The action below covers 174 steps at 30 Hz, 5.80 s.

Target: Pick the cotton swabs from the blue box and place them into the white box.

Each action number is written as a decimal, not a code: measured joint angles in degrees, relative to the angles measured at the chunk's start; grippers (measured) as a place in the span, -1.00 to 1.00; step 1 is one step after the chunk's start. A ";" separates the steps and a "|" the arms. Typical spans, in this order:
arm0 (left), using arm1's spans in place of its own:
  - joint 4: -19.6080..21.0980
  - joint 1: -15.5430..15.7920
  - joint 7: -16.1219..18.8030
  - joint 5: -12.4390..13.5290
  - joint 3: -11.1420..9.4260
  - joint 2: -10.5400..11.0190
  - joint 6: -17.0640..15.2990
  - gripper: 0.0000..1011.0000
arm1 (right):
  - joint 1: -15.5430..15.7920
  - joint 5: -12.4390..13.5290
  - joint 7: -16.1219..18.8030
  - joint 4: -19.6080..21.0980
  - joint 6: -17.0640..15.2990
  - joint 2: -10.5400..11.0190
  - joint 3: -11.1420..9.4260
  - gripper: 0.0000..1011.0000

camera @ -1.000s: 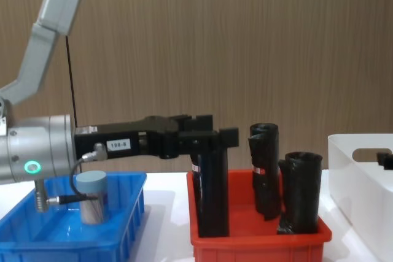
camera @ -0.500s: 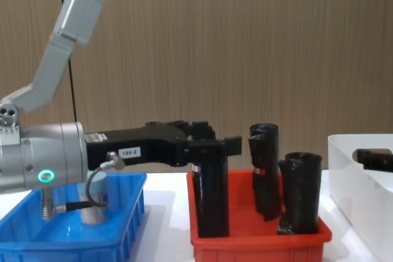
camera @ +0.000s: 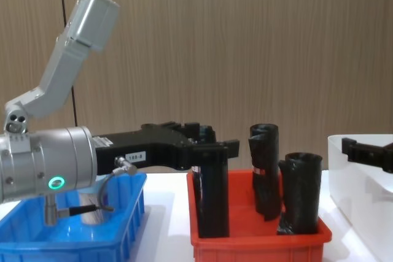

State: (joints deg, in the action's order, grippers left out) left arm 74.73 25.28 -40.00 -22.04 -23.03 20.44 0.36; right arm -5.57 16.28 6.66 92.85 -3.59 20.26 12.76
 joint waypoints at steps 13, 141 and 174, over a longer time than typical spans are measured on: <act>4.54 -2.92 9.67 2.58 -0.73 0.37 -0.29 0.99 | 5.83 0.17 -2.60 7.65 1.55 -0.86 0.20 0.98; 18.44 -11.69 39.37 10.56 -3.00 1.46 -1.15 0.99 | -10.59 -4.75 14.59 -14.26 -6.43 -6.90 2.11 0.74; 18.44 -11.69 39.37 10.56 -3.00 1.46 -1.15 0.99 | -9.42 -1.61 12.66 -4.75 -6.39 -5.23 0.73 -0.18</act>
State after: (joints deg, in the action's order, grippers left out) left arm 93.17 13.59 -0.63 -11.48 -26.02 21.89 -0.80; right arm -14.99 14.67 19.32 88.10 -9.98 15.03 13.50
